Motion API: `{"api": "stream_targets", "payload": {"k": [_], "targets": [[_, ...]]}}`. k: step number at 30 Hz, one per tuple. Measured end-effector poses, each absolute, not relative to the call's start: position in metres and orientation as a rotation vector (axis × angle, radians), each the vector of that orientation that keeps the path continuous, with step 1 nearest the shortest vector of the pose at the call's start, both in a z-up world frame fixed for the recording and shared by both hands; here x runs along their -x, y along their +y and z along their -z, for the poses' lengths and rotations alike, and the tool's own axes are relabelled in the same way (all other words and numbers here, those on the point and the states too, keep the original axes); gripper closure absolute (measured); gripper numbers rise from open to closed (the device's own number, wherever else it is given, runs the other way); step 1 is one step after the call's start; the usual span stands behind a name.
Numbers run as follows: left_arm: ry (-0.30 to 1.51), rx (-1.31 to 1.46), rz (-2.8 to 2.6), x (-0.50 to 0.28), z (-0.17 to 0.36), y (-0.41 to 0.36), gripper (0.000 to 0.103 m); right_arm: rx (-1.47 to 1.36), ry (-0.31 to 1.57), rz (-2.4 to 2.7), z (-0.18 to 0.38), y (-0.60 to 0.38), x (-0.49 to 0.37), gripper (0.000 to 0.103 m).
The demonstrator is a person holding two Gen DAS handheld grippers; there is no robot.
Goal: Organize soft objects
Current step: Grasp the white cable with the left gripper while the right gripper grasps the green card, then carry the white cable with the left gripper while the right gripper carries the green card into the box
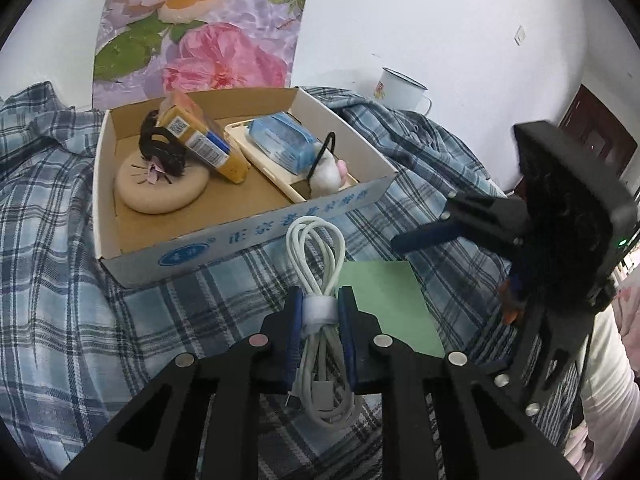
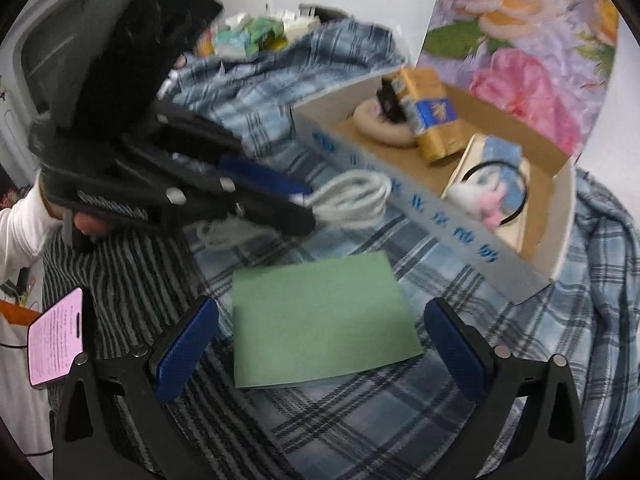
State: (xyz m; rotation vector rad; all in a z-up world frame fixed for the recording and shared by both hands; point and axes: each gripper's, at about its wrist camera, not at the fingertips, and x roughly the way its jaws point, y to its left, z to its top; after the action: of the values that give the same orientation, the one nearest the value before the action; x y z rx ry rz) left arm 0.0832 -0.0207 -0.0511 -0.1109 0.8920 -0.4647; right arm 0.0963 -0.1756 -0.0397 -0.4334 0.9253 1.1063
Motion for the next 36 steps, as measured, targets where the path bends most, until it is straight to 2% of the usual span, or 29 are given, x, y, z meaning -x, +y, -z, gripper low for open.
{"api": "stream_targets", "payload": {"k": [7,16,18,21,36], "targets": [[0.892,0.119,0.458,-0.083,0.05,-0.019,0.084,0.472,0.994,-1.092,0.055,-0.167,-0.103,0.0],[0.893,0.12,0.446,-0.083,0.049,-0.02,0.084,0.549,0.98,-1.077,0.056,-0.159,-0.102,0.0],[0.89,0.122,0.442,-0.083,0.049,-0.02,0.084,0.543,0.973,-1.081,0.056,-0.159,-0.102,0.005],[0.888,0.124,0.429,-0.083,0.049,-0.018,0.084,0.532,0.961,-1.093,0.053,-0.161,-0.102,0.006],[0.784,0.12,0.36,-0.074,0.026,-0.005,0.084,0.413,0.735,-0.946,0.007,-0.183,-0.105,0.006]]}}
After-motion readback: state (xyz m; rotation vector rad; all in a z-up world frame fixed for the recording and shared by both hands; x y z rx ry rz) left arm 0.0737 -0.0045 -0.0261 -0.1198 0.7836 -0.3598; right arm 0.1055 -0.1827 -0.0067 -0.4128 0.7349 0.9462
